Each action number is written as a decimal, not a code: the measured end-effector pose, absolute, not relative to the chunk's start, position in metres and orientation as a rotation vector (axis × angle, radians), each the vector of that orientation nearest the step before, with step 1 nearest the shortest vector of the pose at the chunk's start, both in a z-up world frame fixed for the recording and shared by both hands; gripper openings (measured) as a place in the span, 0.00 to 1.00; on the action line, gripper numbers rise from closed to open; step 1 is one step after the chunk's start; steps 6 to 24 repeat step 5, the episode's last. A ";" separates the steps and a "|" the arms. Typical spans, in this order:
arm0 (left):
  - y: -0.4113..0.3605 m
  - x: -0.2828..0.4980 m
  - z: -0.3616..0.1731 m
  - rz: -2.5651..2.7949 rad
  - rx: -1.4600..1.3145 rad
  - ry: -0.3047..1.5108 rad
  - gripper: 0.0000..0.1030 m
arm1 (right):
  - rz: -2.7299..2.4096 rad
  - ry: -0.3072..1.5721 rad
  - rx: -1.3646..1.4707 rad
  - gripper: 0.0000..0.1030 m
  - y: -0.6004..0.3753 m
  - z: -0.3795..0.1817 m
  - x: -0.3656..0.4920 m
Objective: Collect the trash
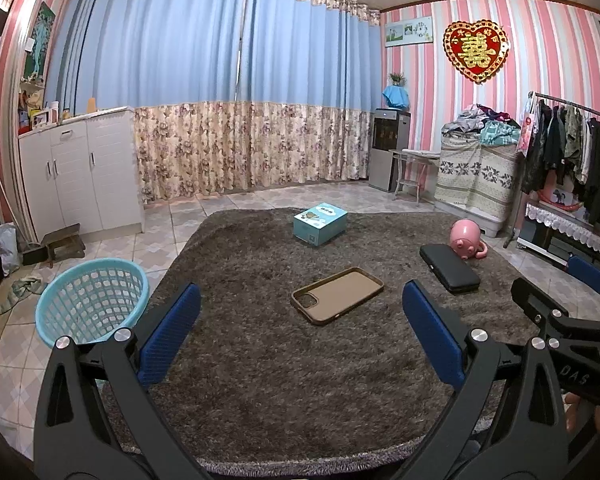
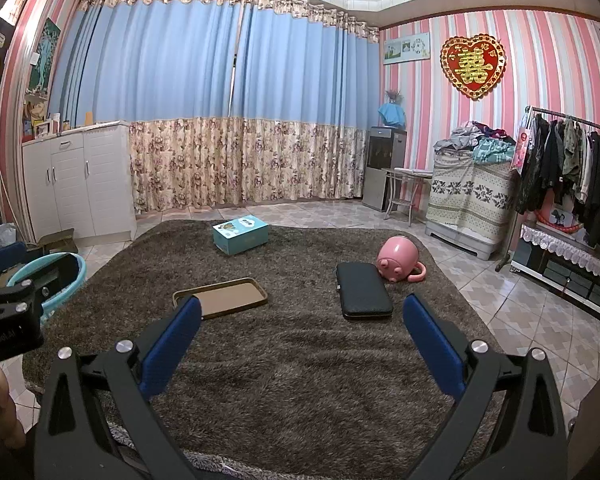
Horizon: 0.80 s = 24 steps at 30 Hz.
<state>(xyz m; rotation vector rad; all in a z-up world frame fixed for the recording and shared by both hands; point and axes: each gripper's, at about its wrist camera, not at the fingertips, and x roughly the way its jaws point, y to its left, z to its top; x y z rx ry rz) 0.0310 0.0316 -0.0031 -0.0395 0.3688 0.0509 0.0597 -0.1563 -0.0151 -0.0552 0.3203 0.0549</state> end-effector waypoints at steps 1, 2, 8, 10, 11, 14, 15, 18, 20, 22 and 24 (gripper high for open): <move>0.031 0.032 -0.003 0.051 -0.039 0.371 0.95 | 0.055 0.321 -0.055 0.96 -0.156 -0.015 0.060; 0.031 0.032 -0.003 0.050 -0.039 0.374 0.95 | 0.055 0.322 -0.056 0.96 -0.156 -0.015 0.060; 0.031 0.034 -0.003 0.051 -0.039 0.371 0.95 | 0.055 0.323 -0.056 0.96 -0.156 -0.015 0.061; 0.031 0.034 -0.003 0.051 -0.039 0.371 0.95 | 0.055 0.323 -0.056 0.96 -0.156 -0.015 0.061; 0.031 0.034 -0.003 0.051 -0.039 0.371 0.95 | 0.055 0.323 -0.056 0.96 -0.156 -0.015 0.061; 0.031 0.034 -0.003 0.051 -0.039 0.371 0.95 | 0.055 0.323 -0.056 0.96 -0.156 -0.015 0.061; 0.031 0.034 -0.003 0.051 -0.039 0.371 0.95 | 0.055 0.323 -0.056 0.96 -0.156 -0.015 0.061; 0.031 0.034 -0.003 0.051 -0.039 0.371 0.95 | 0.055 0.323 -0.056 0.96 -0.156 -0.015 0.061; 0.031 0.034 -0.003 0.051 -0.039 0.371 0.95 | 0.055 0.323 -0.056 0.96 -0.156 -0.015 0.061; 0.031 0.034 -0.003 0.051 -0.039 0.371 0.95 | 0.055 0.323 -0.056 0.96 -0.156 -0.015 0.061; 0.031 0.034 -0.003 0.051 -0.039 0.371 0.95 | 0.055 0.323 -0.056 0.96 -0.156 -0.015 0.061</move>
